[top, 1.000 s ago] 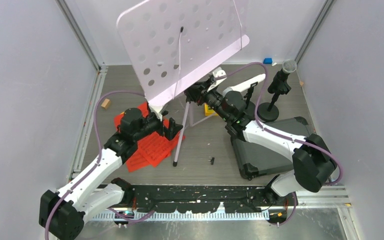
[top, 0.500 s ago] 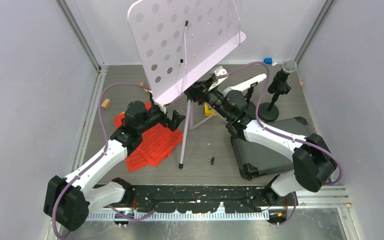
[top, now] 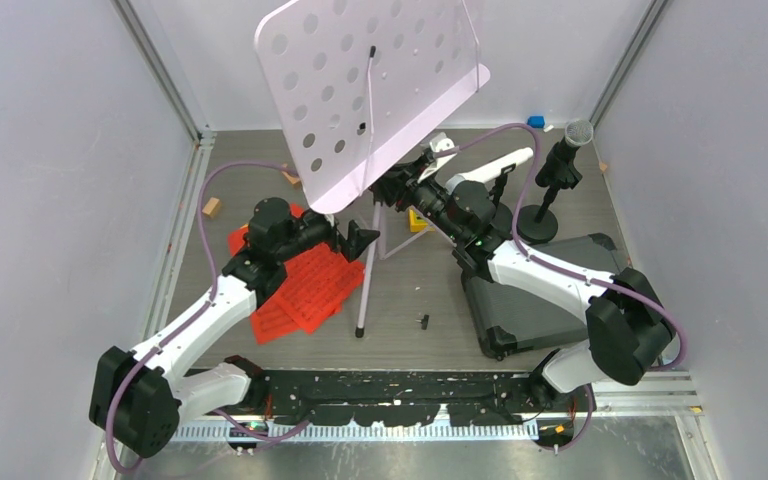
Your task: Pack up the instrument practice props
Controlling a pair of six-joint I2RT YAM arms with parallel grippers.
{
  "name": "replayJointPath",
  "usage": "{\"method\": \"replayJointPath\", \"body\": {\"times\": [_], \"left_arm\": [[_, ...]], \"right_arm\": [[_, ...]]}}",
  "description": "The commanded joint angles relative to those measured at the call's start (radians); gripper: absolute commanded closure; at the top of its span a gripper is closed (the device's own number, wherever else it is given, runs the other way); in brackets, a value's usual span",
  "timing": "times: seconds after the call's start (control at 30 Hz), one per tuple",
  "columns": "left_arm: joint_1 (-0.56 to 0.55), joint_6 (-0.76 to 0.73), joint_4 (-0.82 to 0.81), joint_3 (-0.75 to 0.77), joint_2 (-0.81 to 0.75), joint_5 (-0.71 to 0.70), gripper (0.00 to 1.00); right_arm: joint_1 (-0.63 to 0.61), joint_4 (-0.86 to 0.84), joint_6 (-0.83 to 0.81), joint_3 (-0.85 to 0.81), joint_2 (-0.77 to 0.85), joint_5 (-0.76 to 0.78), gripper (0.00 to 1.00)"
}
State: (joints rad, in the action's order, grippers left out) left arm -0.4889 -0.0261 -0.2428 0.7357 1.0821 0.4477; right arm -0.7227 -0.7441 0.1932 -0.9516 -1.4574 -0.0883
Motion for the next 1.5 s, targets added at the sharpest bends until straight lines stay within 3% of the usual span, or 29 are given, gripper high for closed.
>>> {"method": "replayJointPath", "body": {"times": [0.0,0.47,0.57,0.73,0.93,1.1,1.33,1.47], "left_arm": [[-0.002,-0.010,-0.056,0.017,0.000,0.032,0.02],[-0.002,-0.062,-0.047,0.017,0.021,-0.152,0.02],[-0.002,-0.118,0.044,0.042,0.005,-0.165,0.02],[-0.003,-0.123,0.058,0.038,-0.002,-0.144,0.01],[-0.004,-0.010,0.050,0.033,0.060,0.020,0.31],[-0.004,0.035,0.022,-0.029,0.007,-0.008,0.32],[-0.007,0.163,-0.013,-0.092,0.008,0.044,0.47],[-0.021,0.202,-0.069,-0.130,0.014,0.036,0.37]], "right_arm": [[-0.017,-0.070,0.150,-0.017,0.013,-0.029,1.00],[-0.026,-0.068,0.129,0.052,0.049,-0.022,1.00],[-0.025,-0.057,0.121,0.050,0.056,-0.023,1.00],[-0.025,-0.062,0.130,0.051,0.057,-0.025,1.00],[-0.031,-0.054,0.138,0.028,0.062,-0.016,1.00],[-0.032,-0.032,0.113,0.025,0.077,-0.003,1.00],[-0.034,-0.059,0.115,0.032,0.075,0.012,1.00],[-0.037,-0.081,0.118,0.040,0.069,0.013,0.98]]}}
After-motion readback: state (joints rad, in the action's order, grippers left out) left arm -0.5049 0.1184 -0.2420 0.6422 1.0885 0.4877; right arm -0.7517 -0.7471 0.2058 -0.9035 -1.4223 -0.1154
